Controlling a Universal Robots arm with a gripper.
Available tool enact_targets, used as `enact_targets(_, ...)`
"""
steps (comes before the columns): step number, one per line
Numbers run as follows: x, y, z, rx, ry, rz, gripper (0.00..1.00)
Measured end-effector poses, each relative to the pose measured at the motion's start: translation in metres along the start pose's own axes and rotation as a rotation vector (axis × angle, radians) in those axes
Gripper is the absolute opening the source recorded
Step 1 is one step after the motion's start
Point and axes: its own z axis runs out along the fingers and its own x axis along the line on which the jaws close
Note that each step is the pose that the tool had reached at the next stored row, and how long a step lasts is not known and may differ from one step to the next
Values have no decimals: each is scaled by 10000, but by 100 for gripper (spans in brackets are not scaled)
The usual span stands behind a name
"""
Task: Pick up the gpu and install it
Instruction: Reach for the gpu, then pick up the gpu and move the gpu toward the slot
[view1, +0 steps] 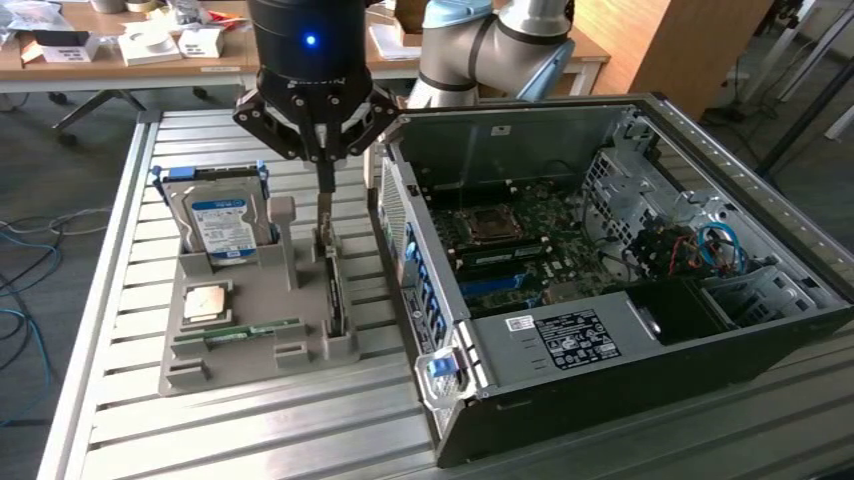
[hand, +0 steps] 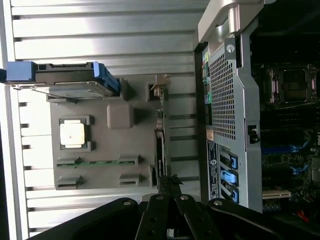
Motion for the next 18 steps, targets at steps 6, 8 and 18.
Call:
enact_targets(6,41,-2,2,0,0,1,11)
enact_targets(8,41,-2,2,0,1,1,11)
enact_targets(18,41,-2,2,0,0,1,11)
